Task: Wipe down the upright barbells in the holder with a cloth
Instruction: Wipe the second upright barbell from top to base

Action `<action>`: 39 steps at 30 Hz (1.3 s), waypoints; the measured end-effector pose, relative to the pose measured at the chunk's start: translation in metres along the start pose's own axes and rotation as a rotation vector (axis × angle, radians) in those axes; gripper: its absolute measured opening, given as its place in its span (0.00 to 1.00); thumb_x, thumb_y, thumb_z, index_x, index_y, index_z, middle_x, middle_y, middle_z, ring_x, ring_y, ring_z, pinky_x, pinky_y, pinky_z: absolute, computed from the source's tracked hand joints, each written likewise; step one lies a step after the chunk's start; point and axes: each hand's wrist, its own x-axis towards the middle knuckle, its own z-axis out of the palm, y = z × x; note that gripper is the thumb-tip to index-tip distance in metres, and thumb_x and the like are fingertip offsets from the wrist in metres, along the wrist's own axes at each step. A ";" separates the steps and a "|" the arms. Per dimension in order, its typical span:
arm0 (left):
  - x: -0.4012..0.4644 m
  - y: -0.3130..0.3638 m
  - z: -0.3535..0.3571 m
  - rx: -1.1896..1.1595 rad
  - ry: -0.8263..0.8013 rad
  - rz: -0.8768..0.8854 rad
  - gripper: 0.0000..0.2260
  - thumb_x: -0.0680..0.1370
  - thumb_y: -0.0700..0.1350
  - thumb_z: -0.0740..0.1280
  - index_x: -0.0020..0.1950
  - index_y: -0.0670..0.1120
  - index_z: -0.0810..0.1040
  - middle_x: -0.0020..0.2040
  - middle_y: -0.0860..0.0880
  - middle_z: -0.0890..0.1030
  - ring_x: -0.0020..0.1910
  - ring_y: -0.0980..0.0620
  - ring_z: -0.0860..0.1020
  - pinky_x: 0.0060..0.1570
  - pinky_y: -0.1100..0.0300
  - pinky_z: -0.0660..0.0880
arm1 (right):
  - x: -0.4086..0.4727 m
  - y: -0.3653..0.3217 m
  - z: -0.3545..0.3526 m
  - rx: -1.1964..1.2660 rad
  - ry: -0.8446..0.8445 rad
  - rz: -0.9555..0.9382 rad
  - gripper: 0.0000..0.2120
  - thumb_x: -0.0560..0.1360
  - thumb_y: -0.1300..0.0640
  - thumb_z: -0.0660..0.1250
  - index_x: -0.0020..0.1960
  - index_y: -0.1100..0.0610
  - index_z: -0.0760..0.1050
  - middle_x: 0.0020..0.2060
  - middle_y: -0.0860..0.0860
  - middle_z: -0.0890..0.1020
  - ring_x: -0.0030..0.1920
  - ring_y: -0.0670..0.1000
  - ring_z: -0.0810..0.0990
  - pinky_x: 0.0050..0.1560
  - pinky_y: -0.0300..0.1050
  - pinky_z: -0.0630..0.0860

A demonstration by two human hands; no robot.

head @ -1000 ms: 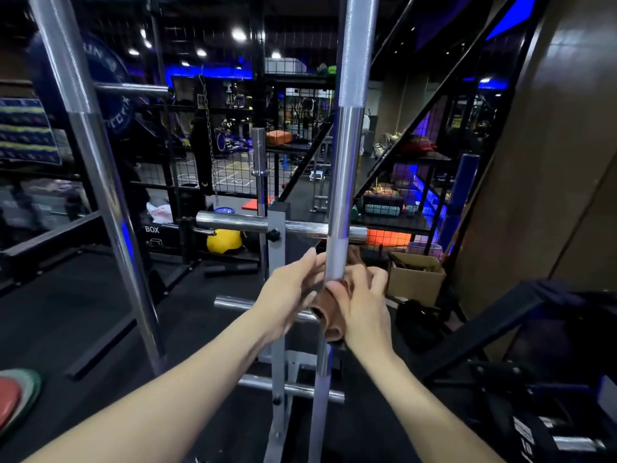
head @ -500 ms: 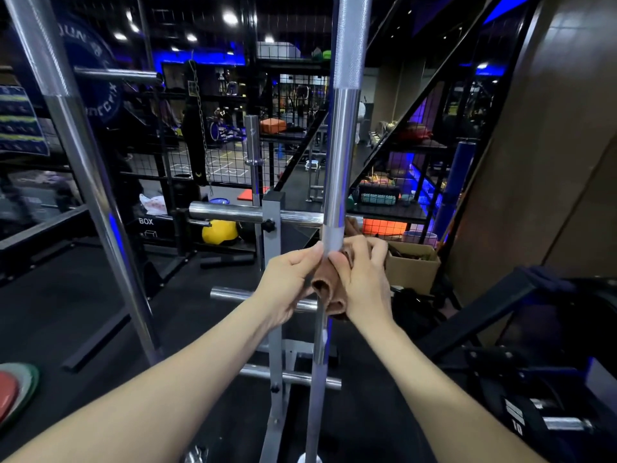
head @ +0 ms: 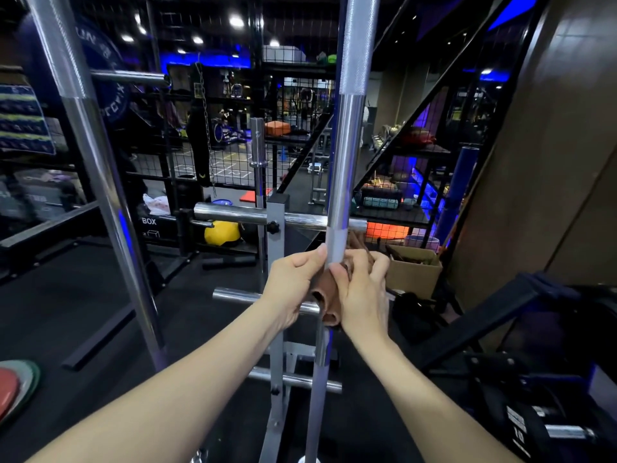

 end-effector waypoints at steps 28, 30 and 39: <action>0.007 -0.008 -0.003 0.053 0.032 -0.045 0.11 0.77 0.44 0.68 0.39 0.38 0.82 0.36 0.39 0.80 0.34 0.48 0.77 0.39 0.56 0.75 | 0.006 -0.017 0.002 0.050 0.192 0.024 0.23 0.76 0.37 0.53 0.64 0.49 0.62 0.62 0.55 0.64 0.51 0.63 0.77 0.43 0.50 0.70; 0.007 -0.007 -0.003 0.038 0.020 -0.055 0.13 0.76 0.49 0.69 0.41 0.40 0.82 0.37 0.42 0.82 0.36 0.49 0.78 0.42 0.55 0.77 | 0.008 -0.014 -0.006 0.025 0.136 0.010 0.23 0.77 0.40 0.54 0.65 0.53 0.66 0.61 0.55 0.64 0.54 0.62 0.75 0.46 0.48 0.68; 0.012 -0.006 -0.009 0.041 -0.072 -0.093 0.14 0.78 0.44 0.66 0.33 0.47 0.80 0.34 0.50 0.83 0.38 0.55 0.80 0.41 0.60 0.78 | 0.040 -0.040 -0.016 0.102 0.329 -0.096 0.23 0.77 0.40 0.53 0.64 0.54 0.67 0.61 0.56 0.66 0.49 0.60 0.78 0.41 0.45 0.68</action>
